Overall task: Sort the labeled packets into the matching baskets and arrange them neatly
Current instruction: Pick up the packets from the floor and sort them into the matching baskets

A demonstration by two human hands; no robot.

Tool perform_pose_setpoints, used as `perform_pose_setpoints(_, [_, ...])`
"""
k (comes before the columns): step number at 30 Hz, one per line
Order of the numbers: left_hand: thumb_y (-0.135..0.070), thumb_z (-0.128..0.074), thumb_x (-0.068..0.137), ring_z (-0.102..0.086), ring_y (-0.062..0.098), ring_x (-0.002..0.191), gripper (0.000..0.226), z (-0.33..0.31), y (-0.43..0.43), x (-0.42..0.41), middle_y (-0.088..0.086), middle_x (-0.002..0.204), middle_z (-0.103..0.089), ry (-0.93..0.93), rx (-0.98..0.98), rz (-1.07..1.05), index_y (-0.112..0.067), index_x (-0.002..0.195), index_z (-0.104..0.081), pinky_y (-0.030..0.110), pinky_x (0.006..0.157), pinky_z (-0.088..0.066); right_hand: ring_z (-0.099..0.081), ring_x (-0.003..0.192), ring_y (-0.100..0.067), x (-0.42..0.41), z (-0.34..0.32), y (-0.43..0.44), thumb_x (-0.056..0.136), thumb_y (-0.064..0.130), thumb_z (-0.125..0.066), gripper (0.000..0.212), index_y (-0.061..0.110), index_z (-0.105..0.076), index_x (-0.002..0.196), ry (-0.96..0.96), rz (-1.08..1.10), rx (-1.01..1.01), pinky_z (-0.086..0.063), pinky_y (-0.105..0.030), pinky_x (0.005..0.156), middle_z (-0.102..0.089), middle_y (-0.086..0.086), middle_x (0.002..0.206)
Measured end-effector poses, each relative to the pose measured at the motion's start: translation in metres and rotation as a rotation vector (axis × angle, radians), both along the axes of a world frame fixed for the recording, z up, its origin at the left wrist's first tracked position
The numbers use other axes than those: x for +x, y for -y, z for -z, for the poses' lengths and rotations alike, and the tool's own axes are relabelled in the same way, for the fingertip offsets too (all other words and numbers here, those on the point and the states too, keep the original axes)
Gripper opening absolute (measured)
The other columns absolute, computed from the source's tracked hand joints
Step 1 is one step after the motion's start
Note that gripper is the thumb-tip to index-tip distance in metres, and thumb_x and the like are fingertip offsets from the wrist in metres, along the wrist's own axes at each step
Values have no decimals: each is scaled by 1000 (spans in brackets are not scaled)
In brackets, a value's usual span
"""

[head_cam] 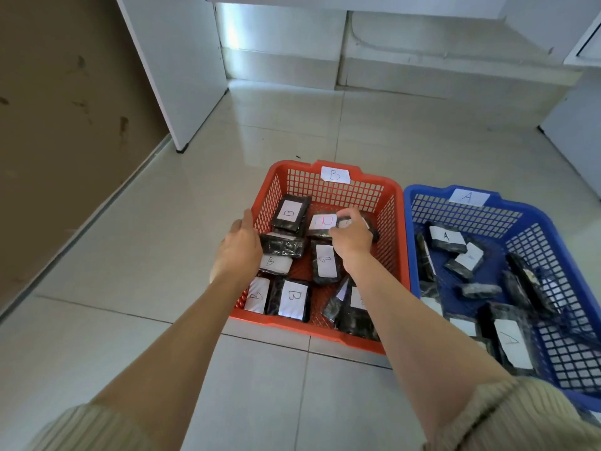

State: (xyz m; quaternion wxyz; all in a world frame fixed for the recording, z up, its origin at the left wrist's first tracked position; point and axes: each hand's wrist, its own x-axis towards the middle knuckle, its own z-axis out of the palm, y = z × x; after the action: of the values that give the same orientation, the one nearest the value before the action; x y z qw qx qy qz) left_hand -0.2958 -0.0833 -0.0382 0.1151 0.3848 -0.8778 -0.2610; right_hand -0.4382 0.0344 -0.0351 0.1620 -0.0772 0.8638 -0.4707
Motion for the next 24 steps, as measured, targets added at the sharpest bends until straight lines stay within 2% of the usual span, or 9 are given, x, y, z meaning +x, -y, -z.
perform_pose_setpoints(5, [-22,-35,100,-55,28,108,48,-1,-1,0,11,125,-48,35,-13,13,-19,145,-18,47,88,-52,-58,105,-28,-3,7,16,90,8,-57,26,21,-61,112,-204,-148,282,-47,-31,79,-64,-8,113])
perform_pose_setpoints(7, [-24,-35,101,-54,28,111,49,-1,0,-2,10,128,-47,47,-10,4,-21,146,-17,47,90,-52,-54,112,-31,-5,5,19,91,9,-58,26,16,-63,116,-330,-200,425,-49,-36,86,-62,-11,117])
perform_pose_setpoints(9, [-24,-36,100,-54,29,111,49,0,0,-4,10,128,-47,44,-11,0,-22,146,-17,48,90,-51,-47,119,-32,-6,1,18,91,12,-59,28,14,-63,119,-378,-227,473,-46,-39,93,-52,-13,127])
perform_pose_setpoints(12, [-27,-37,100,-57,28,104,46,-2,-1,-4,9,126,-50,5,21,-6,-23,144,-22,48,86,-53,-39,123,-30,6,-7,7,93,20,-56,28,14,-62,120,-418,-255,410,-41,-40,99,-42,-12,133])
perform_pose_setpoints(15, [-35,-38,99,-59,25,97,46,-12,-9,9,6,123,-53,0,76,-40,-22,142,-27,47,82,-54,-42,121,-26,40,-18,-13,96,32,-48,33,16,-59,123,-662,-435,363,-42,-38,98,-50,-8,127])
perform_pose_setpoints(18, [-41,-34,99,-58,26,102,45,-21,-30,43,5,123,-55,16,0,-78,-23,139,-36,45,90,-50,-48,117,-24,81,-28,-24,97,35,-44,37,15,-57,125,-786,-651,263,-42,-37,94,-57,-7,121])
perform_pose_setpoints(21, [-32,-36,100,-53,26,115,39,-31,-53,103,4,128,-56,-31,-58,-178,-19,135,-45,41,99,-42,-56,103,-29,126,-37,-28,92,26,-53,29,9,-64,112,-871,-747,130,-46,-40,84,-64,-11,105])
perform_pose_setpoints(24, [-28,-42,98,-55,26,111,33,-26,-75,192,4,122,-61,-37,-33,-333,-18,126,-56,39,96,-43,-60,90,-31,182,-40,-35,84,27,-47,30,9,-66,98,-901,-898,53,-50,-37,76,-65,-9,91])
